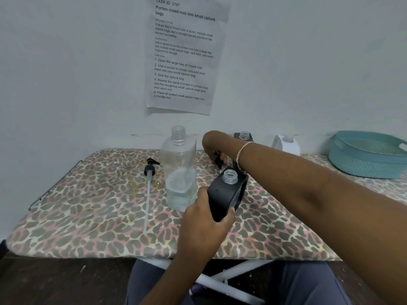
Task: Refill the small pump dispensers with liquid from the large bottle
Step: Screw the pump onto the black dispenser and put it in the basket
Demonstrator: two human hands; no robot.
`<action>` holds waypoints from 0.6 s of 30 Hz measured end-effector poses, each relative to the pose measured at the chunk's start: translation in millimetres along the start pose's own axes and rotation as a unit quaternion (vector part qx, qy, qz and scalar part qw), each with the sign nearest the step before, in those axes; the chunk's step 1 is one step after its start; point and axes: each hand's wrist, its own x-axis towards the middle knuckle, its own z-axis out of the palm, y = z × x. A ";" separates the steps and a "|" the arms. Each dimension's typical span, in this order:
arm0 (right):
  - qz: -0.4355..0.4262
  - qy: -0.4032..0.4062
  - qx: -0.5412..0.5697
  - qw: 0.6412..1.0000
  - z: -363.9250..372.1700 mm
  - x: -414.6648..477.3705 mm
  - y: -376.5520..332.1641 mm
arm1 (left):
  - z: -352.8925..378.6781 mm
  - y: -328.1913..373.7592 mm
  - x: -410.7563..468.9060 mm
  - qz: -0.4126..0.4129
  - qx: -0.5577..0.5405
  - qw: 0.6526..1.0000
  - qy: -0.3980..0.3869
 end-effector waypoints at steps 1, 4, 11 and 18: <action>-0.002 -0.020 -0.006 1.000 0.3 4.8 -3.3 | -0.3 -0.1 -0.1 0.000 -0.002 1.000 0.000; -0.001 -0.082 0.055 0.995 -5.7 17.1 -2.4 | -1.1 0.7 -0.8 -0.002 -0.006 1.000 0.001; -0.164 0.127 0.319 0.925 -56.4 -46.7 36.2 | -4.7 2.6 -3.5 0.004 -0.017 1.000 0.003; -0.316 0.235 0.527 0.753 -49.6 -137.3 93.6 | -5.7 8.1 -7.3 0.017 -0.026 0.999 0.012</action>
